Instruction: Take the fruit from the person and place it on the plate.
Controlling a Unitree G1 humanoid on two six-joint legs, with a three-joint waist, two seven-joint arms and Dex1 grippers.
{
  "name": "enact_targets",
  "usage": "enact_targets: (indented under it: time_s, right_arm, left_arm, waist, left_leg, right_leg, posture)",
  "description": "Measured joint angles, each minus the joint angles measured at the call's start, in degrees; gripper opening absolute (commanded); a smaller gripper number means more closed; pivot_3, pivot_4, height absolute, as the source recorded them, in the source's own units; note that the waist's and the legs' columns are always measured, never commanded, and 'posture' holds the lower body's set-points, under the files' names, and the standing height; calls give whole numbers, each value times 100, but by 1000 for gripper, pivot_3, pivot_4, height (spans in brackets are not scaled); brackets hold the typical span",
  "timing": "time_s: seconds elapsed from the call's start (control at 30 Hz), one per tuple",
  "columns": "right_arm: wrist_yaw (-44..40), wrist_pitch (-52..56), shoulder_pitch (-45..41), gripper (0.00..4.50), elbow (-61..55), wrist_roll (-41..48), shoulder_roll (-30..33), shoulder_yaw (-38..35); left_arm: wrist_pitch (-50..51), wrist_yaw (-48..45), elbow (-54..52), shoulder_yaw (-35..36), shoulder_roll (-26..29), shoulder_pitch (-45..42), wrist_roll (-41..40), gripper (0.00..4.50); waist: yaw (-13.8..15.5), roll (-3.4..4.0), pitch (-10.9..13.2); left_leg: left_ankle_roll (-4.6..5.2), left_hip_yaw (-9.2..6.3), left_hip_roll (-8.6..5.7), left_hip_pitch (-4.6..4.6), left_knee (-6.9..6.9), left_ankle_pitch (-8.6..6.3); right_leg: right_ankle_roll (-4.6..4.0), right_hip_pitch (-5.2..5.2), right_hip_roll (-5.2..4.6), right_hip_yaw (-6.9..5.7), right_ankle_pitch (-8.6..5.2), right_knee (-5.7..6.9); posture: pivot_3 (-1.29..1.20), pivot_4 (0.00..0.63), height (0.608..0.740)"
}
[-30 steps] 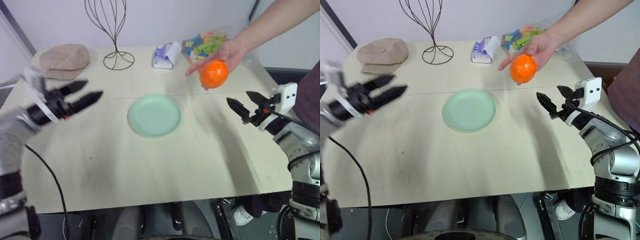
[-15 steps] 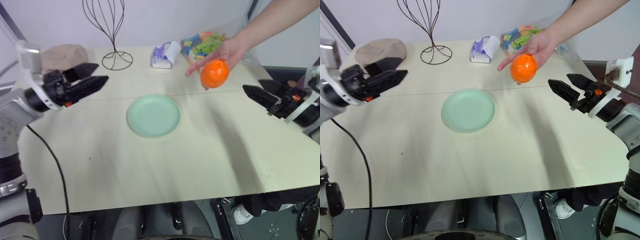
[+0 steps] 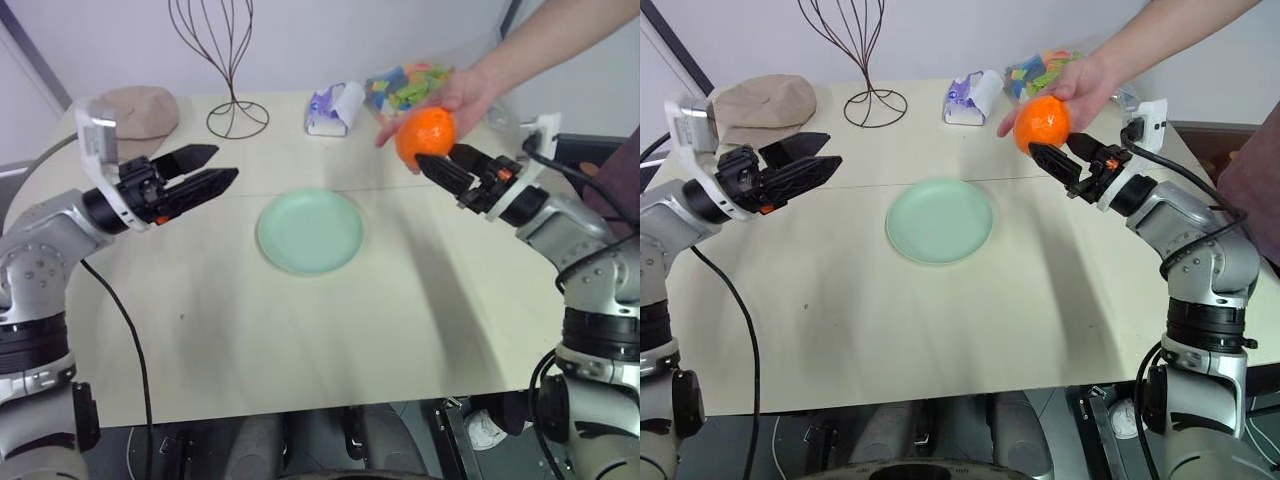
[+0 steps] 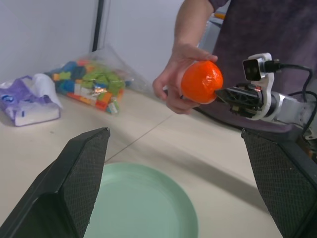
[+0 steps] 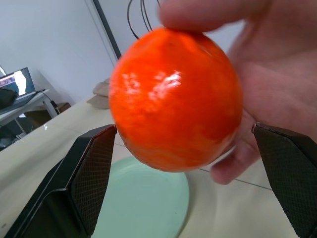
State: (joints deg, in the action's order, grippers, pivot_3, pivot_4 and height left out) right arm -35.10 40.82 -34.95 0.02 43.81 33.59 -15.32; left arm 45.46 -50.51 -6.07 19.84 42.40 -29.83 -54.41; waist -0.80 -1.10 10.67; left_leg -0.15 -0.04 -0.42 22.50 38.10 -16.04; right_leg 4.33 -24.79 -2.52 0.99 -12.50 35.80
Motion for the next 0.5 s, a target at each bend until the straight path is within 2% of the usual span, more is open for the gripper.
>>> enact_targets:
  time_s: [0.33,0.37,0.43,0.47,0.5]
  right_arm:
    - [-144,-558,-411,4500,753,-432,-89,67]
    - [-146,-592,-443,3957,753,-432,-89,55]
    - [-148,-628,-465,3213,752,-431,-89,47]
    - [-148,-629,-464,2945,752,-431,-89,42]
    - [-148,-629,-464,2903,751,-431,-89,42]
  left_arm:
    - [-8,217,-222,136,-4,270,-2,4457]
    - [-7,218,-260,137,-3,277,-7,4500]
    - [-3,217,-327,137,-3,303,-19,4500]
    - [2,216,-345,138,-3,322,-33,4500]
    - [7,216,-350,137,-3,326,-40,4500]
  waist:
    - [3,1,1]
    - [3,1,1]
    - [1,1,1]
    - [0,1,1]
    - [0,1,1]
  left_leg:
    - [0,-2,0,0,0,0]
    - [0,-2,0,0,0,0]
    - [0,-2,0,0,0,0]
    - [0,-2,0,0,0,0]
    - [0,-2,0,0,0,0]
  right_leg:
    - [0,0,0,-2,1,1]
    - [0,0,-1,-1,1,1]
    - [1,0,-1,-1,1,1]
    - [0,0,-3,-1,1,1]
    - [0,0,-3,-1,1,1]
  posture:
    - [0,150,740]
    - [0,150,740]
    - [0,150,740]
    - [0,150,740]
    - [0,150,740]
